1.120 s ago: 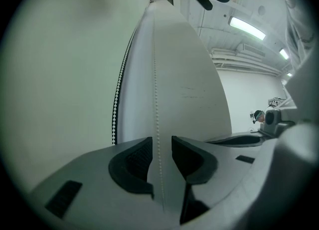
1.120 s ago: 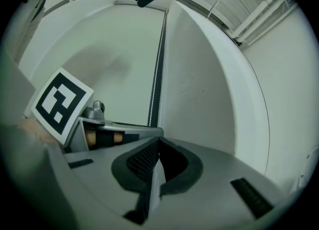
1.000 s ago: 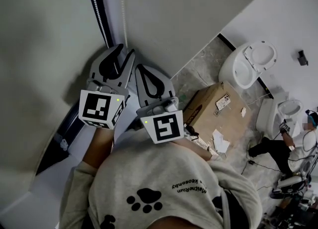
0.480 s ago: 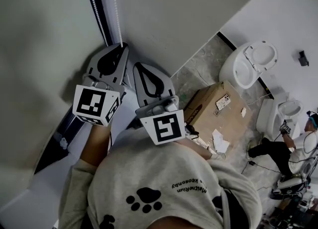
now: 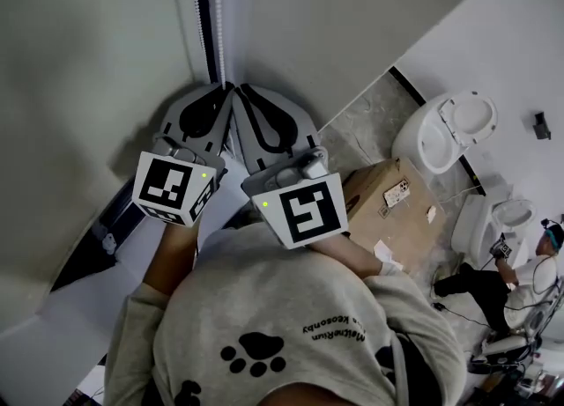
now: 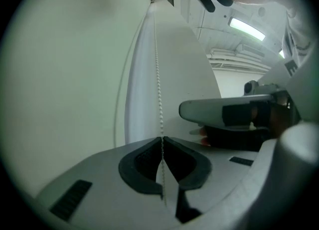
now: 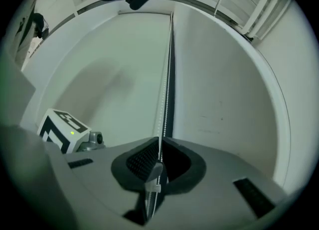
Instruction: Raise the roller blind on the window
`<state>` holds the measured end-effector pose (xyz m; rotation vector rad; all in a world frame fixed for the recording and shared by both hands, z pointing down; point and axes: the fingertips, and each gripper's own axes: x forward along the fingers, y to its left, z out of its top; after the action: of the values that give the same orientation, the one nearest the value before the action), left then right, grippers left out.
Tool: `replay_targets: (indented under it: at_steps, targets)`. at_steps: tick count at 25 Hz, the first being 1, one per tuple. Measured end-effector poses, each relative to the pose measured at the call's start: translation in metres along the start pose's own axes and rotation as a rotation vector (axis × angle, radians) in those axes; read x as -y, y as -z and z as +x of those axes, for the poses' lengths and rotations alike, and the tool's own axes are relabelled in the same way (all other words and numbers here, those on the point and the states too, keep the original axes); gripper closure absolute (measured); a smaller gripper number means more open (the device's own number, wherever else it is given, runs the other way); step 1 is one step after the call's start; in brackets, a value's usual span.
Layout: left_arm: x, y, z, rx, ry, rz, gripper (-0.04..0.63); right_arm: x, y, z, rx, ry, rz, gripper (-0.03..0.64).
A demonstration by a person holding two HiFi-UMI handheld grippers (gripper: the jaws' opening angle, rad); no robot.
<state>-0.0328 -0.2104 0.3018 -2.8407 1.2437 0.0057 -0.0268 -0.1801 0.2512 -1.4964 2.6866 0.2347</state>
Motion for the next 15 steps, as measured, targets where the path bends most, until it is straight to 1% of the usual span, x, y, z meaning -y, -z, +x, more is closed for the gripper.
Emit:
replay_targets:
  at_steps: [3,5,6,13,15]
  targets:
    - [0.002,0.000,-0.004,0.004,-0.005,-0.003,0.577,-0.002,-0.017,0.005,0.027,-0.025,-0.011,0.601]
    - [0.004,-0.001,-0.006,0.012,-0.010,-0.004,0.577,-0.004,-0.026,0.010,0.030,-0.062,-0.002,0.530]
    - [0.005,-0.002,-0.008,0.016,-0.013,-0.005,0.577,-0.005,-0.030,0.014,0.029,-0.080,0.006,0.525]
    - [0.009,-0.002,-0.018,0.022,-0.024,-0.009,0.578,-0.014,-0.049,0.027,0.016,-0.154,-0.010,0.526]
    - [0.009,0.000,-0.018,0.022,-0.027,-0.007,0.578,-0.014,-0.052,0.027,0.025,-0.161,-0.012,0.571]
